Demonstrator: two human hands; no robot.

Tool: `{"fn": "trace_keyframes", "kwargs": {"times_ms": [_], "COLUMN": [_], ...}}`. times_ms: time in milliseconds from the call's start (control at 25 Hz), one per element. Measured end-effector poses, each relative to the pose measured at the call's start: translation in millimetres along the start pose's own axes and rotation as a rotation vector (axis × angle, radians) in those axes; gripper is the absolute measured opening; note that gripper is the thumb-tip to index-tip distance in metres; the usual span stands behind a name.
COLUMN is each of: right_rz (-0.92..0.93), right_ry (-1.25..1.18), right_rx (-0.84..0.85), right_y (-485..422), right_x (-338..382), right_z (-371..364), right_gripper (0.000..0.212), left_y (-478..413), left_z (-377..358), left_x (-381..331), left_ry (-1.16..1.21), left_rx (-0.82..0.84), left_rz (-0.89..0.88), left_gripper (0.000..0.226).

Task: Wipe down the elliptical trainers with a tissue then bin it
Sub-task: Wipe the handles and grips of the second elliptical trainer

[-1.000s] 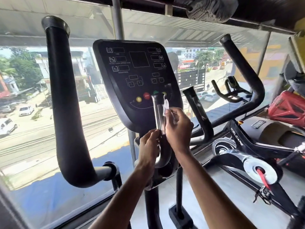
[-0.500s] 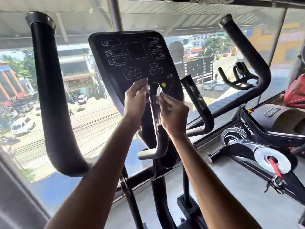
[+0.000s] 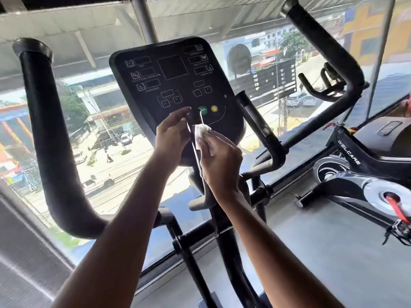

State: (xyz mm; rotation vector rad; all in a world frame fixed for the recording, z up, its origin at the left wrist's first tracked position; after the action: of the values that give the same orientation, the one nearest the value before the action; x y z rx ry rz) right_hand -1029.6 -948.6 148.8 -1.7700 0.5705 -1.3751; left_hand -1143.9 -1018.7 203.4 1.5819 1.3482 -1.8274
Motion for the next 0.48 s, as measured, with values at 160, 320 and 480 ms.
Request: {"fn": "trace_keyframes", "kwargs": {"times_ms": [160, 320, 480], "right_rz": [0.222, 0.33, 0.056], "right_ry": [0.201, 0.226, 0.037], "right_rx": [0.166, 0.172, -0.018], "right_y": [-3.8, -2.0, 13.2], "right_x": [27.0, 23.0, -3.8], "right_z": [-12.7, -18.2, 11.0], "right_gripper": [0.029, 0.023, 0.011], "left_y": [3.2, 3.8, 3.8], "left_z": [4.2, 5.3, 7.4], "left_x": [-3.8, -11.0, -6.4], "left_ry": [-0.028, -0.098, -0.115], "left_rx": [0.004, -0.003, 0.01], "left_rz": [0.031, 0.02, 0.015], "left_gripper": [0.032, 0.029, 0.032]}}
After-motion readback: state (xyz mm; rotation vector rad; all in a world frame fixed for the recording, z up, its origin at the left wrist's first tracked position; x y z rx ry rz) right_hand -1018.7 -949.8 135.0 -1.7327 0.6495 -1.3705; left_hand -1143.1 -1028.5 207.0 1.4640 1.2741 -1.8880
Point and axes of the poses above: each hand's wrist, its own y-axis away from the middle knuckle, its own z-axis out of the back of the hand, x = y × z, the point moved 4 cm from there along -y, towards the middle knuckle, and after that the axes turned 1 degree about -z, right-handed, at the moved point
